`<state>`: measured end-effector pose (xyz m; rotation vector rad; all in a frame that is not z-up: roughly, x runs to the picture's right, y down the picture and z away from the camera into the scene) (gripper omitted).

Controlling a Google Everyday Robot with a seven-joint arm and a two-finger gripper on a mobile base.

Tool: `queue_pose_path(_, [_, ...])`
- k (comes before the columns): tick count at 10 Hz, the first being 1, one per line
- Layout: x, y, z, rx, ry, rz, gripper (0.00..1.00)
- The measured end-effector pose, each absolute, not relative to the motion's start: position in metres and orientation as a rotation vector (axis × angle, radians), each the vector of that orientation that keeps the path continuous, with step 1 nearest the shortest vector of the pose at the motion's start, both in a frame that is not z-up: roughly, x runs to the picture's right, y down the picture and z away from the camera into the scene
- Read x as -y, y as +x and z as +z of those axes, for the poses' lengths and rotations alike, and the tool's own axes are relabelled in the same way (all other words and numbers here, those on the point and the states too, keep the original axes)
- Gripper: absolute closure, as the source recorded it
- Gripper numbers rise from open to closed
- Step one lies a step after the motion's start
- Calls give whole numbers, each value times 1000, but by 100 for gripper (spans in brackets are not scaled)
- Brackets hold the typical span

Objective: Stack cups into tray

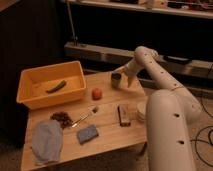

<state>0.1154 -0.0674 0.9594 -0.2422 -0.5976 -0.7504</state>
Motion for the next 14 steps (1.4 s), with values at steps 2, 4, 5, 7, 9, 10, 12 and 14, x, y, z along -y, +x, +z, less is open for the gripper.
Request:
queue_pose_path(2, [61,113,965,606,-264,-750,31])
queue_pose_path(4, [56,113,970,608,-281,-739,46])
queue_pose_path(5, [56,113,972,608,-286,-736,47])
queue_pose_path(7, [57,113,973,610,-291,-733,47])
queue_pose_path(9, [58,108,975,615,-293,-734,47])
queue_pose_path(10, [58,104,977,620,-294,-738,47])
queue_pose_path(12, [59,96,980,628,-294,-747,47])
queue_pose_path(14, [60,91,982,633,-295,-755,48])
